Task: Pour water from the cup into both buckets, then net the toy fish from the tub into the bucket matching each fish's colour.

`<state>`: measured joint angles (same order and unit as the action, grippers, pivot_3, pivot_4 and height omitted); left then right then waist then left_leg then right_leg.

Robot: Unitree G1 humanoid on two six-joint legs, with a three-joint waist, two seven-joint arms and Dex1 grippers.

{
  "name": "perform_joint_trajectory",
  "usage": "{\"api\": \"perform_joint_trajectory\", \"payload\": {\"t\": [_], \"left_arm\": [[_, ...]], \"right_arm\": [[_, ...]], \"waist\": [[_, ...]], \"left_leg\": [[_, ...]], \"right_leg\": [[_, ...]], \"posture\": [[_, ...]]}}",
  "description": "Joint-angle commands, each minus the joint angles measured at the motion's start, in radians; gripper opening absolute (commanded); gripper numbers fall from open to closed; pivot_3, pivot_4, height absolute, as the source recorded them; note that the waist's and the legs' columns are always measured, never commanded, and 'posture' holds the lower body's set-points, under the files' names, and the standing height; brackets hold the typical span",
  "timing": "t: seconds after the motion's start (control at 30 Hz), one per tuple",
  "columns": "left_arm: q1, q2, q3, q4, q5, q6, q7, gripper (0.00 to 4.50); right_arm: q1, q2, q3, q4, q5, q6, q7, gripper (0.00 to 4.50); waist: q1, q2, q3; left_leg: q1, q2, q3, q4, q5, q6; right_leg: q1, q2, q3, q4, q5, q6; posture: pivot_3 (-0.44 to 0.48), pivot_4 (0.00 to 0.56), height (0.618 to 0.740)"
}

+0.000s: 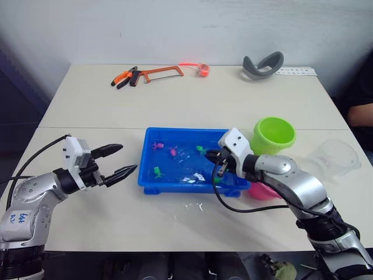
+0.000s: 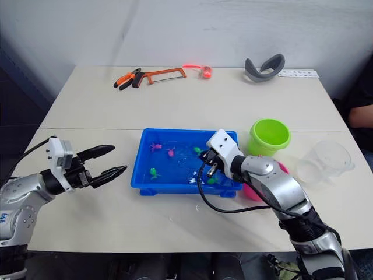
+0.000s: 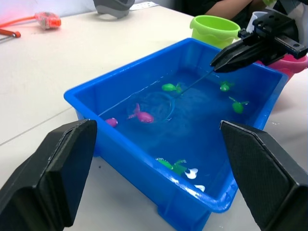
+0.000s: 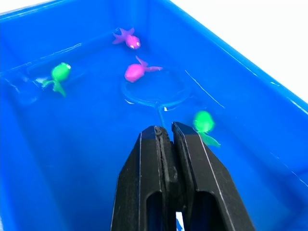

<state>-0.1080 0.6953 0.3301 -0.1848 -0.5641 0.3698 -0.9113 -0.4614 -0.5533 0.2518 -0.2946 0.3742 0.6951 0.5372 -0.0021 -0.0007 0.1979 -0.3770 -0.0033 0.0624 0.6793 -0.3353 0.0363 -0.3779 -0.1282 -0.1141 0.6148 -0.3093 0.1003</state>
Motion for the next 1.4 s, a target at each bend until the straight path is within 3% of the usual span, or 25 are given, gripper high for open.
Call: {"api": "perform_joint_trajectory", "payload": {"t": [0.03,0.27,0.6,0.8,1.03,1.23,1.4], "left_arm": [[-0.015,0.016,-0.001,-0.008,-0.003,-0.007,-0.008,4.45],[-0.051,0.016,-0.001,0.015,-0.022,-0.014,-0.044,4.45],[-0.156,-0.029,-0.047,0.062,-0.079,-0.023,-0.141,4.45],[-0.29,-0.062,-0.139,0.128,-0.081,0.0,-0.203,4.45],[-0.445,-0.135,-0.268,0.227,-0.046,-0.02,-0.298,4.45],[-0.54,-0.238,-0.359,0.293,-0.023,-0.057,-0.366,4.45],[-0.563,-0.304,-0.406,0.325,-0.01,-0.074,-0.405,4.45]], "right_arm": [[0.028,0.031,-0.048,-0.04,0.011,-0.043,0.01,0.0],[0.105,0.079,-0.109,-0.069,0.032,-0.111,0.038,0.0],[0.274,-0.031,-0.316,-0.305,0.095,-0.133,0.093,0.0],[0.521,-0.089,-0.537,-0.48,0.139,-0.23,0.153,0.0],[0.784,-0.088,-0.847,-0.647,0.278,-0.206,0.15,0.0],[1.06,-0.017,-1.12,-0.748,0.338,-0.25,0.153,0.0],[1.232,0.059,-1.207,-0.753,0.266,-0.372,0.172,0.0]], "waist": [[0.0,0.0,0.0],[0.001,0.0,0.0],[0.004,0.0,0.0],[0.023,0.0,0.0],[0.029,0.0,0.0],[0.032,0.0,0.0],[0.025,0.0,0.0]], "left_leg": [[0.0,0.0,0.0,0.0,0.0,0.0],[0.0,0.0,0.0,0.0,0.0,0.0],[0.0,0.0,0.0,0.0,0.0,0.0],[0.0,0.0,0.001,-0.001,0.0,0.0],[0.002,0.0,0.003,0.0,0.0,0.0],[0.001,0.001,0.002,0.0,0.0,0.0],[0.003,0.002,0.004,0.0,0.0,0.0]], "right_leg": [[0.0,0.0,0.0,0.0,0.0,0.0],[0.0,0.0,0.0,0.0,0.0,0.0],[0.0,0.0,0.0,-0.001,0.0,0.0],[0.001,0.002,0.0,-0.002,0.0,0.001],[0.002,0.005,0.004,-0.001,0.001,0.002],[0.002,0.012,0.006,-0.002,0.001,0.003],[0.002,0.013,0.009,-0.002,0.001,0.003]], "posture": [[0.0,0.15,0.74],[0.0,0.15,0.74],[0.0,0.15,0.74],[0.0,0.15,0.74],[0.0,0.15,0.74],[0.0,0.15,0.74],[0.0,0.15,0.74]]}}
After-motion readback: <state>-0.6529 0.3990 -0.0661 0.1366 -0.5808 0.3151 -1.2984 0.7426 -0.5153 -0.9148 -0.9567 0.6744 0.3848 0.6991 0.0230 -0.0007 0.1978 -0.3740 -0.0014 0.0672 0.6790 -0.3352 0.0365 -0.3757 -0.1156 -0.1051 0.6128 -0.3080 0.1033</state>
